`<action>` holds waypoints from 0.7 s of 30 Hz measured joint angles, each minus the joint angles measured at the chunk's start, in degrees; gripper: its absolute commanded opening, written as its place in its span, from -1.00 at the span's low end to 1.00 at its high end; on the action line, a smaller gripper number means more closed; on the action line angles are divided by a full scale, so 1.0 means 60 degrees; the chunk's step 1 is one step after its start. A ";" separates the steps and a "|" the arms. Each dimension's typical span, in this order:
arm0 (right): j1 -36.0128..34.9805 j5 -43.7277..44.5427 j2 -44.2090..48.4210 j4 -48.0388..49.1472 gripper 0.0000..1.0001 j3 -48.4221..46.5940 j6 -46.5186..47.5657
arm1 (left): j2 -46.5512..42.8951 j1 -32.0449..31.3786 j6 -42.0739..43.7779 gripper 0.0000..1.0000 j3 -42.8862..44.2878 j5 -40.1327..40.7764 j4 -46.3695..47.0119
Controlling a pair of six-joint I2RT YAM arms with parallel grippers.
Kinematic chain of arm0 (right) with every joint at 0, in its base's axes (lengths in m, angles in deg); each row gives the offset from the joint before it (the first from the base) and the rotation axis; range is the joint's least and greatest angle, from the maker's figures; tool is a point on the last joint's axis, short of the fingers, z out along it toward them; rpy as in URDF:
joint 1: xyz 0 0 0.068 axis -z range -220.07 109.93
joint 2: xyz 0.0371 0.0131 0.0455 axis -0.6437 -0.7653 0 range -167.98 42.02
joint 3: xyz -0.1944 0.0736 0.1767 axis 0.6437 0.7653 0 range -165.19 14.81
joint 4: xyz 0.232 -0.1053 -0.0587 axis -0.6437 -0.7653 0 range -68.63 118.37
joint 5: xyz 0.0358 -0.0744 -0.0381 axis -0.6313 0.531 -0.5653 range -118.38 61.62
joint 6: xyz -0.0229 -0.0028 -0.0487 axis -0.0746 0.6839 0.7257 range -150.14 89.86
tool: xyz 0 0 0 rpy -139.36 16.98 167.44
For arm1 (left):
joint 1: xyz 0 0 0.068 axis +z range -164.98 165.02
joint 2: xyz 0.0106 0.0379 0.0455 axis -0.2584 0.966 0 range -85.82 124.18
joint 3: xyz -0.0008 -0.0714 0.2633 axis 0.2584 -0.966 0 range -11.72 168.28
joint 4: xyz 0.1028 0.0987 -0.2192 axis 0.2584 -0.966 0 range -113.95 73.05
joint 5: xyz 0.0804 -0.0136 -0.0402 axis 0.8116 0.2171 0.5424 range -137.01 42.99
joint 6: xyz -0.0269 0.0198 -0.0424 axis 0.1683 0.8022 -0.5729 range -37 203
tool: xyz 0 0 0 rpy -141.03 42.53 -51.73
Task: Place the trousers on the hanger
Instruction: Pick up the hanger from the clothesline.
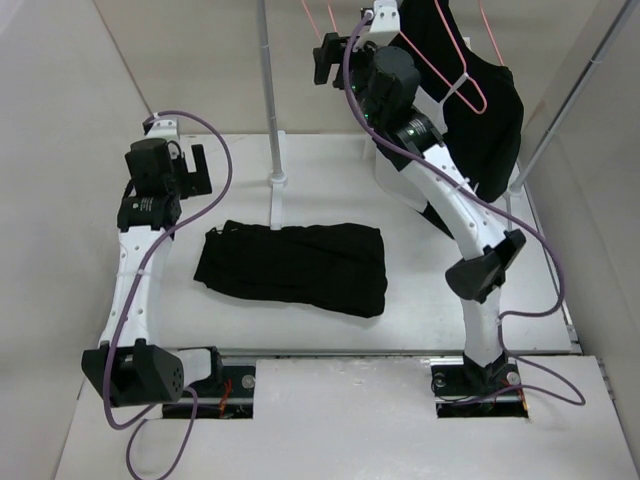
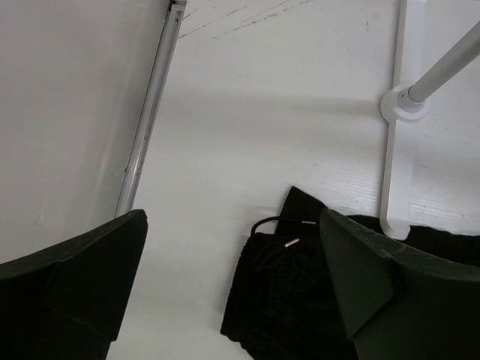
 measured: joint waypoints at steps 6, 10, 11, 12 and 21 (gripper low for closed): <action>0.0251 0.0073 -0.0685 0.0532 -0.07 -0.0120 0.0062 | -0.0047 0.0000 0.0004 1.00 -0.0324 0.0127 0.0004; 0.0193 -0.0117 -0.0696 0.0980 -0.59 -0.0084 0.0237 | -0.0055 0.0000 0.0004 1.00 -0.0572 0.0138 -0.0011; 0.0168 -0.0102 -0.0696 0.1133 -0.67 -0.0084 0.0302 | -0.0055 0.0000 0.0004 1.00 -0.0630 0.0146 0.0000; 0.0157 -0.0095 -0.0692 0.1341 -0.78 -0.0084 0.0353 | -0.0062 0.0000 0.0004 1.00 -0.0688 0.0149 0.0004; 0.0000 0.0412 -0.0692 0.1989 -1.00 -0.0076 0.0954 | -0.0175 0.0000 0.0004 1.00 -0.1173 0.0240 -0.0040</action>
